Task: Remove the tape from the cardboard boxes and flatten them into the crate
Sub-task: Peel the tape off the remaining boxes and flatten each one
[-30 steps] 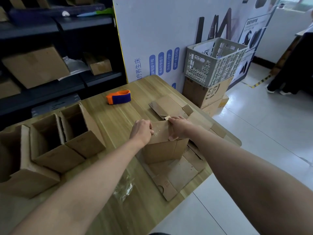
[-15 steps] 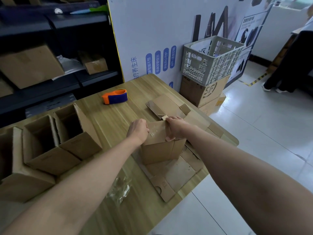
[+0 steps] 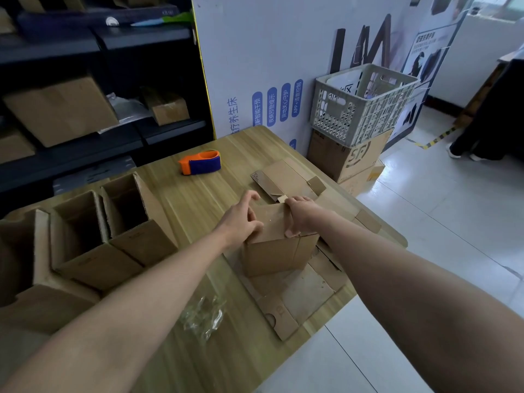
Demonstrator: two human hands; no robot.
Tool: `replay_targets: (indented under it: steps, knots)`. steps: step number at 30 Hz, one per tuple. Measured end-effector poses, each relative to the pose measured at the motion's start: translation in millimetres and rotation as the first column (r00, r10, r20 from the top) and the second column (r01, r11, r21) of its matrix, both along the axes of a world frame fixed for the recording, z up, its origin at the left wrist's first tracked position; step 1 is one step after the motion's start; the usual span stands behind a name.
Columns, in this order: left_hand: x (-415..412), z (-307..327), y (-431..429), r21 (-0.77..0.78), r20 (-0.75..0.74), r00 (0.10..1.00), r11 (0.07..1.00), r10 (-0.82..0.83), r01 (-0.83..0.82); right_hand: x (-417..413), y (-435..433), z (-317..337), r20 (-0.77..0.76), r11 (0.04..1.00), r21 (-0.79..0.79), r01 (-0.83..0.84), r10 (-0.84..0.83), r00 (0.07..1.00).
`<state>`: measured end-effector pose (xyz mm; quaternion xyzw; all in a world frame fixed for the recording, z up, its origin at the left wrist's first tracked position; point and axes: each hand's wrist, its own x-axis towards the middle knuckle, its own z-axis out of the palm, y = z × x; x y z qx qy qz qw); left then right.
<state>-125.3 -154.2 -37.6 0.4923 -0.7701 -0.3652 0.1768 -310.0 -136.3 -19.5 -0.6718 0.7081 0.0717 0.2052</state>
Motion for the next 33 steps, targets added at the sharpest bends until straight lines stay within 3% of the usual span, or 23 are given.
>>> replay_targets:
  steps: [3, 6, 8, 10, 12, 13, 15, 18, 20, 22, 25, 29, 33]
  knots:
    - [-7.3, 0.1, -1.9, 0.010, 0.140, 0.990, 1.000, -0.017, 0.015, 2.2, 0.4, -0.1, -0.014, 1.000, 0.003, 0.012, -0.012, 1.000]
    - [-5.2, 0.9, 0.1, 0.055, 0.174, 0.984, 0.998, -0.030, 0.021, 2.8, 1.2, -0.7, -0.020, 1.000, 0.005, 0.025, -0.025, 0.999]
    - [1.8, 3.1, 1.1, 0.079, 0.098, 0.995, 0.997, -0.021, 0.013, 2.9, 1.6, -1.2, -0.027, 1.000, 0.009, 0.030, -0.030, 0.999]
    - [13.3, 7.7, 2.4, 0.203, -0.121, 0.991, 0.978, 0.062, -0.037, 4.0, 0.6, -0.6, -0.040, 0.999, 0.012, 0.032, -0.032, 0.999]
    - [25.7, 12.8, 3.2, 0.363, -0.380, 0.911, 0.932, 0.159, -0.011, 6.3, -1.4, 0.9, -0.063, 1.000, 0.016, 0.024, -0.023, 0.998]
    - [30.4, 13.6, 1.7, 0.394, -0.435, 0.876, 0.919, 0.208, -0.022, 7.7, -2.7, 2.4, -0.077, 1.000, 0.022, 0.021, -0.019, 0.997]
    - [35.7, 12.9, -1.7, 0.422, -0.429, 0.848, 0.899, 0.312, -0.117, 10.8, -4.5, 5.7, -0.100, 0.999, 0.040, 0.017, -0.013, 0.995]
    - [29.2, 7.5, -1.1, 0.489, -0.256, 0.882, 0.840, 0.395, -0.234, 12.9, -4.6, 9.8, -0.121, 0.999, 0.042, 0.005, 0.000, 0.993]
    - [16.4, 1.8, 4.6, 0.399, -0.107, 0.927, 0.870, 0.358, -0.290, 14.2, -3.0, 11.6, -0.136, 0.999, 0.048, 0.004, 0.003, 0.991]
    - [1.4, -4.3, 10.7, 0.186, 0.046, 0.950, 0.931, 0.310, -0.313, 16.5, -0.6, 13.4, -0.156, 0.999, 0.053, 0.006, 0.002, 0.988]
    - [-13.5, -7.7, 11.7, -0.038, 0.204, 0.944, 0.966, 0.258, -0.256, 18.0, 2.5, 14.5, -0.159, 0.998, 0.066, 0.018, -0.007, 0.987]
    - [-11.4, -3.7, 4.8, -0.103, 0.180, 0.965, 0.979, 0.193, -0.177, 15.8, 6.7, 13.5, -0.141, 0.998, 0.056, 0.029, -0.021, 0.990]
    - [-3.2, -5.0, 6.6, -0.071, 0.021, 0.978, 0.976, 0.210, -0.208, 18.5, 6.7, 12.7, -0.148, 0.998, 0.047, 0.035, -0.028, 0.989]
